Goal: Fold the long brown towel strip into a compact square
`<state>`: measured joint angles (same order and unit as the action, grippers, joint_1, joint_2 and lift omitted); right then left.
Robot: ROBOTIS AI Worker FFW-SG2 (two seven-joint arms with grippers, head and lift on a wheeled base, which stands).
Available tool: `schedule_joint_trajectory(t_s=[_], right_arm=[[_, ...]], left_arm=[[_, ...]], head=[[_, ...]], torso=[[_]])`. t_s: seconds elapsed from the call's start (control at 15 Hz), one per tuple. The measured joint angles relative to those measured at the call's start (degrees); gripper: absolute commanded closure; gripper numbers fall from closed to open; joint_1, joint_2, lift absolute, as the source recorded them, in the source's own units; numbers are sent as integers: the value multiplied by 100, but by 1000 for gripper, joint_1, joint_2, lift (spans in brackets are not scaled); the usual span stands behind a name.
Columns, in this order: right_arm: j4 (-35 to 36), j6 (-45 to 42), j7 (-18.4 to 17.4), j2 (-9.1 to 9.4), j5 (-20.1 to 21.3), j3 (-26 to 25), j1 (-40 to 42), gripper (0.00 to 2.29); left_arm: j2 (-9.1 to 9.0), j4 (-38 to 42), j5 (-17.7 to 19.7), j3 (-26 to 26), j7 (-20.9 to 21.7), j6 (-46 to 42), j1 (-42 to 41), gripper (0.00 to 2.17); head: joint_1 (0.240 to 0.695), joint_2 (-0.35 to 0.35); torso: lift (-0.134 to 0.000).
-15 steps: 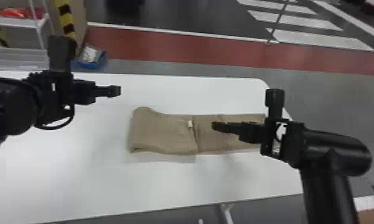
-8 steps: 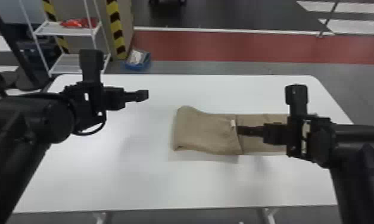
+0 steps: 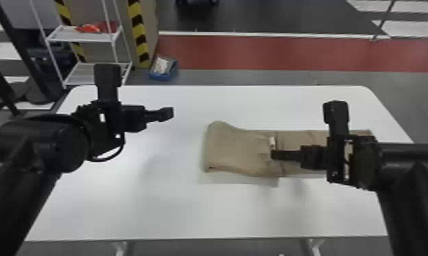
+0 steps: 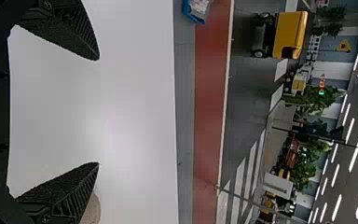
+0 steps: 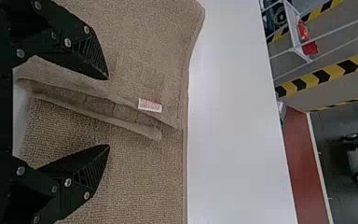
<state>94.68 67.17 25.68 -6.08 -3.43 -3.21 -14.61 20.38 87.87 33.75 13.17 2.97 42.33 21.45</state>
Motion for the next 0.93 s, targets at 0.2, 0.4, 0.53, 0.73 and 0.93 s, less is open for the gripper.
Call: schedule_joint_trajectory(t_s=[0.2,0.4,0.53,0.73,0.93], right_arm=[[-46,135,0,3,-30,6,-70,768],[-84,252,1,17,-68,17,-153,795],[-130,303,2,14,-138,4,-208,944],[-182,356,11,9,-168,-7,-284,1204],[-141,434,20,-3,-355,-38,-260,1204]], left_arm=[[33,81,0,-45,21,7,-68,87],[67,144,14,-61,28,19,-101,90],[86,158,37,-64,28,26,-119,90],[88,160,44,-69,28,35,-124,90],[89,160,44,-80,28,36,-123,90]], head=[[695,-10],[695,-4],[695,-2],[695,-1],[695,4]], torso=[[-120],[-120],[-120],[-120],[-120]])
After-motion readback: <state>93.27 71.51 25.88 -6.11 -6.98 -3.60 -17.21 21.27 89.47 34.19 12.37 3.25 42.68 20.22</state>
